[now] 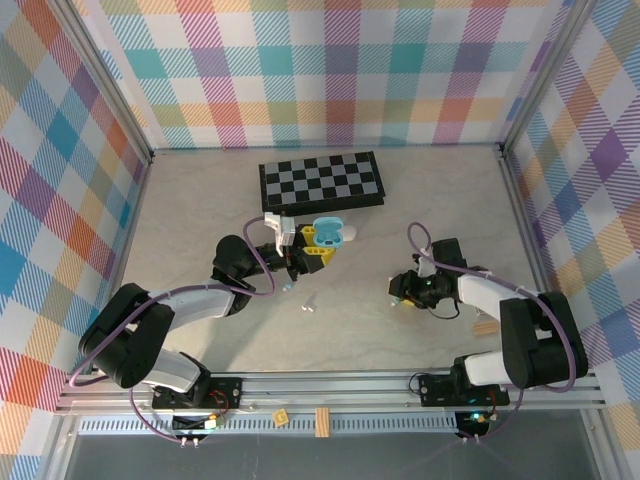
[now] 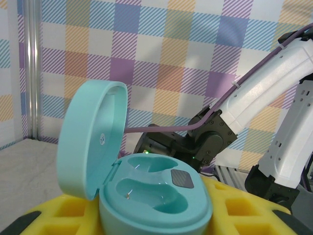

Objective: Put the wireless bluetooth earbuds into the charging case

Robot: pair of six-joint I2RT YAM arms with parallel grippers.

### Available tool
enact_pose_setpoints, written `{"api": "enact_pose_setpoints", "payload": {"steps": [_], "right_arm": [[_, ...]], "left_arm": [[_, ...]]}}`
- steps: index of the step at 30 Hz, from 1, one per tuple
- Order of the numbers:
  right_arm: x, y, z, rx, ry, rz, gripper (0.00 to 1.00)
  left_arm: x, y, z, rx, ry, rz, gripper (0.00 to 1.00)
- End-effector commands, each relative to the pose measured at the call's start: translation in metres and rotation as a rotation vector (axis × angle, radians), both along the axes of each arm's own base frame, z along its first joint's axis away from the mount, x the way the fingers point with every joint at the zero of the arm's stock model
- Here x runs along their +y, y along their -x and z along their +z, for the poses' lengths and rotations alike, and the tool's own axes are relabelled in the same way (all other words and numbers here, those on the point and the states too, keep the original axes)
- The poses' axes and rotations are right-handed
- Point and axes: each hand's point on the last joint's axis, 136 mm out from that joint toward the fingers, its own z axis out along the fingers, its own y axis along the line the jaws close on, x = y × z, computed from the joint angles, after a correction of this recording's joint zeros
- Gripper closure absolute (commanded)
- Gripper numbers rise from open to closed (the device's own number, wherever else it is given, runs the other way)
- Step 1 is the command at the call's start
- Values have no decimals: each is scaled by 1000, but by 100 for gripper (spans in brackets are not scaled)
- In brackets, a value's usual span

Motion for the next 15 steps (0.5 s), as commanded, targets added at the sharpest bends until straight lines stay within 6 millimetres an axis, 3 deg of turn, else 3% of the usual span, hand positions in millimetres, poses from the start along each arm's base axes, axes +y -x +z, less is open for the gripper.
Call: {"api": "enact_pose_setpoints", "payload": {"steps": [1, 7, 15], "right_arm": [[6, 6, 4, 0, -35, 23, 58], [11, 6, 2, 6, -69, 27, 62], [6, 9, -7, 30, -36, 27, 58]], "left_arm": [[2, 3, 21, -69, 40, -21, 61], [3, 4, 22, -67, 41, -18, 61], [3, 4, 21, -68, 41, -17, 61]]}}
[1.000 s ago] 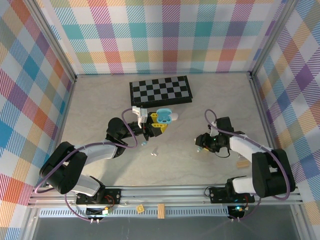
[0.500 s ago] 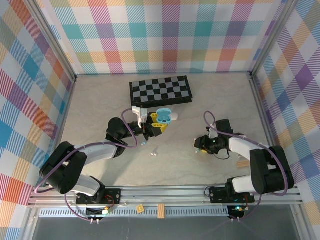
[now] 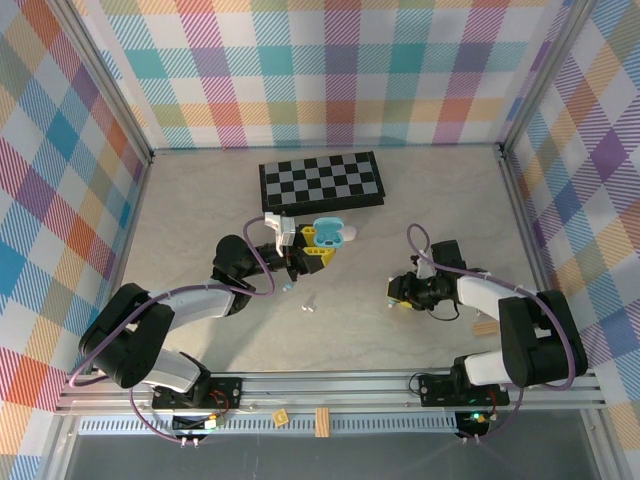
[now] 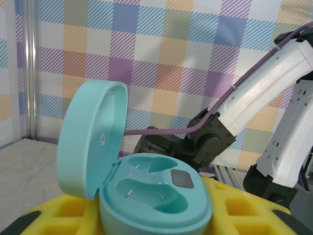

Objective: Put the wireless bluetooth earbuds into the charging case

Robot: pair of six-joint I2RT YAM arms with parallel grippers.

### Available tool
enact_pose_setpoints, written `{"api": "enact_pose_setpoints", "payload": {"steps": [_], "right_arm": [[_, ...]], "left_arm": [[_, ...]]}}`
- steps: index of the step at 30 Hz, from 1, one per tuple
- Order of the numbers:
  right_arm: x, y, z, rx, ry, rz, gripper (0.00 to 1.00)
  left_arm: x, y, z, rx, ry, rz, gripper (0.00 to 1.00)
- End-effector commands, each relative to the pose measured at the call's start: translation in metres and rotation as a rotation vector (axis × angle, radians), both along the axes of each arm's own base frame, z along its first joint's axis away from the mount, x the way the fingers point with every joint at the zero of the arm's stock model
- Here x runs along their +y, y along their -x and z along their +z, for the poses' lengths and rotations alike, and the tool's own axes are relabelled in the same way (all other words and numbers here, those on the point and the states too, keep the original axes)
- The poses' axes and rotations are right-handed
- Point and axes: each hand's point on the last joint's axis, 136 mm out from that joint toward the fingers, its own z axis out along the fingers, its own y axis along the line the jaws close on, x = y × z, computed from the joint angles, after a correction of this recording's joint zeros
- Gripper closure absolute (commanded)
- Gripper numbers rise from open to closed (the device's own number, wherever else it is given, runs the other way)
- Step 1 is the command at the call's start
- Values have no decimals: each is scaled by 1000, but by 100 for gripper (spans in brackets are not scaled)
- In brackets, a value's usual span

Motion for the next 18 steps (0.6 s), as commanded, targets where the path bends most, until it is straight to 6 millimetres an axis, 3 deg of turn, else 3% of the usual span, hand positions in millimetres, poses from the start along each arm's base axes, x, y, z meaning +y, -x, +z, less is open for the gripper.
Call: {"api": "enact_pose_setpoints", "payload": {"steps": [1, 18], "right_arm": [[1, 7, -6, 23, 0, 17, 58], [16, 7, 6, -7, -108, 45, 63]], "left_arm": [[4, 3, 20, -64, 40, -11, 61], [5, 5, 22, -68, 43, -10, 61]]}}
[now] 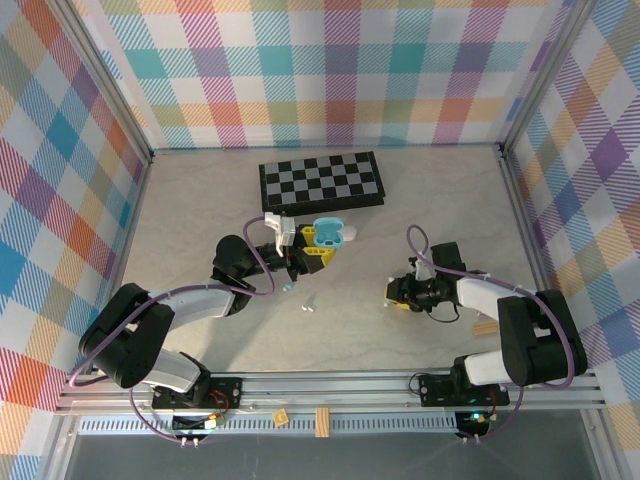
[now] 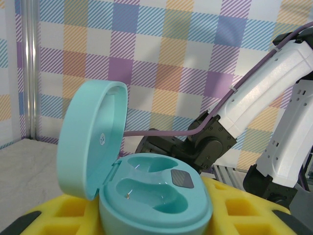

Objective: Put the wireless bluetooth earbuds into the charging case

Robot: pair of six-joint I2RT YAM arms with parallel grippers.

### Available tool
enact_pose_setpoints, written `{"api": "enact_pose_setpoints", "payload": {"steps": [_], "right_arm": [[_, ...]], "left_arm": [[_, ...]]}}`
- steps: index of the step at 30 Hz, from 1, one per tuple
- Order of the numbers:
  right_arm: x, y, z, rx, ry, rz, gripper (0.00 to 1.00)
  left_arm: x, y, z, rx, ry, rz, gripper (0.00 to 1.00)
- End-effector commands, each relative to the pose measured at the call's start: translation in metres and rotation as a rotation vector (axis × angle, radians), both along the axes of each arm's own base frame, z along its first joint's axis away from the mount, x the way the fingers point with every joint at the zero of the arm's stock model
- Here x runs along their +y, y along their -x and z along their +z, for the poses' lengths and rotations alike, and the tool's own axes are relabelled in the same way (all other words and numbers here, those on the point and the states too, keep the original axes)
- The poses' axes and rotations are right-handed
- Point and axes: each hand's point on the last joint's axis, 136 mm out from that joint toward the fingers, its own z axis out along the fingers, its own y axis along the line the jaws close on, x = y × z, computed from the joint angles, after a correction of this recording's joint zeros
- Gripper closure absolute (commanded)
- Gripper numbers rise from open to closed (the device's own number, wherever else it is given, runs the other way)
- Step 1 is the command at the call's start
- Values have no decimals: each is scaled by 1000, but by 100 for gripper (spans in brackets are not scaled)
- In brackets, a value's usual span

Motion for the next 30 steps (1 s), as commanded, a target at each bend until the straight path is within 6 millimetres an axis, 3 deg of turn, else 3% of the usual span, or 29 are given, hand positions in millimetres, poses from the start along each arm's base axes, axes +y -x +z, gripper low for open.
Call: {"api": "enact_pose_setpoints", "payload": {"steps": [1, 18, 30], "right_arm": [[7, 1, 2, -4, -43, 9, 63], [17, 0, -2, 10, -48, 39, 63], [19, 5, -13, 40, 15, 73, 69]], "left_arm": [[5, 5, 22, -70, 44, -11, 62], [5, 5, 19, -68, 40, -9, 61], [6, 5, 19, -71, 40, -5, 61]]}}
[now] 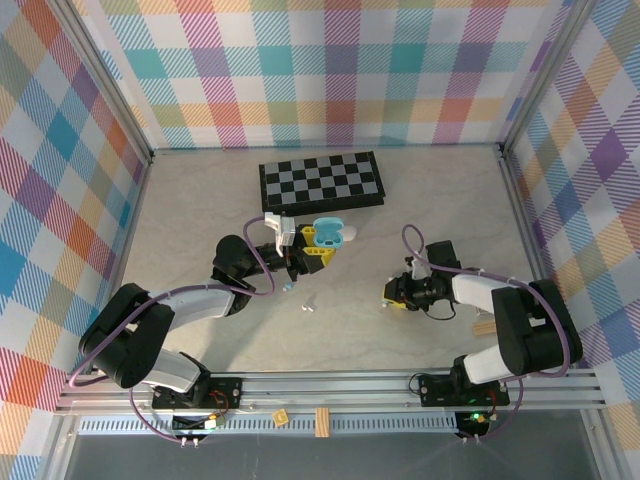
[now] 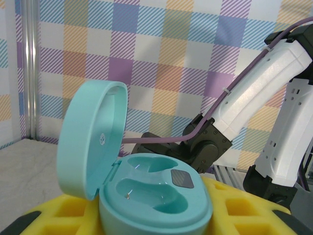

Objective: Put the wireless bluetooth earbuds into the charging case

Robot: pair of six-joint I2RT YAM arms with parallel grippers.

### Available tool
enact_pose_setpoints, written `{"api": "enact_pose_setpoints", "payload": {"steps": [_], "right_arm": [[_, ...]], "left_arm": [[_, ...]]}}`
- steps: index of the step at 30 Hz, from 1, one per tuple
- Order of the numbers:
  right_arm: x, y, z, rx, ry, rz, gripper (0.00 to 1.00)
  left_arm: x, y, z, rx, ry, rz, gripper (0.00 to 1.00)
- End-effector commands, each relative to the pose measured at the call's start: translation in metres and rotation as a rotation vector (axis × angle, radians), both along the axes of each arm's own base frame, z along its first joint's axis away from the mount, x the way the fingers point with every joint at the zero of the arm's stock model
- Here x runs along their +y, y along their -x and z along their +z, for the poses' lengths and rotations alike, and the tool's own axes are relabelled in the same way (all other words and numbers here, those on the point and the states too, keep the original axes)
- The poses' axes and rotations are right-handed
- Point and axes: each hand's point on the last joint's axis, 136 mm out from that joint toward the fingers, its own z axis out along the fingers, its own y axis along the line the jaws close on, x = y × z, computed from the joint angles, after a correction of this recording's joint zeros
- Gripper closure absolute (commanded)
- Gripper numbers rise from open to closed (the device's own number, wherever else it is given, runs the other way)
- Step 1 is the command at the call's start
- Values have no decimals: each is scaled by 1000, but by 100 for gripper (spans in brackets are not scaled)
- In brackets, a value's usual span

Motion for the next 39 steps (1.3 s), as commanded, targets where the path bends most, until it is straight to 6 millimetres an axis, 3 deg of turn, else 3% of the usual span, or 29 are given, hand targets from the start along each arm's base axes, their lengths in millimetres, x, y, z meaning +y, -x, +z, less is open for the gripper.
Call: {"api": "enact_pose_setpoints", "payload": {"steps": [1, 8, 25, 34, 39], "right_arm": [[12, 8, -4, 9, -4, 64, 70], [20, 7, 8, -44, -24, 96, 69], [28, 1, 1, -36, -9, 107, 69], [19, 4, -11, -1, 121, 86, 75], [20, 4, -1, -30, 171, 94, 76]], "left_arm": [[6, 5, 19, -69, 39, -4, 61], [4, 5, 20, -73, 40, -9, 61], [4, 4, 19, -72, 38, -13, 61], [5, 6, 19, -74, 38, -10, 61], [5, 6, 18, -72, 37, -10, 61]]}}
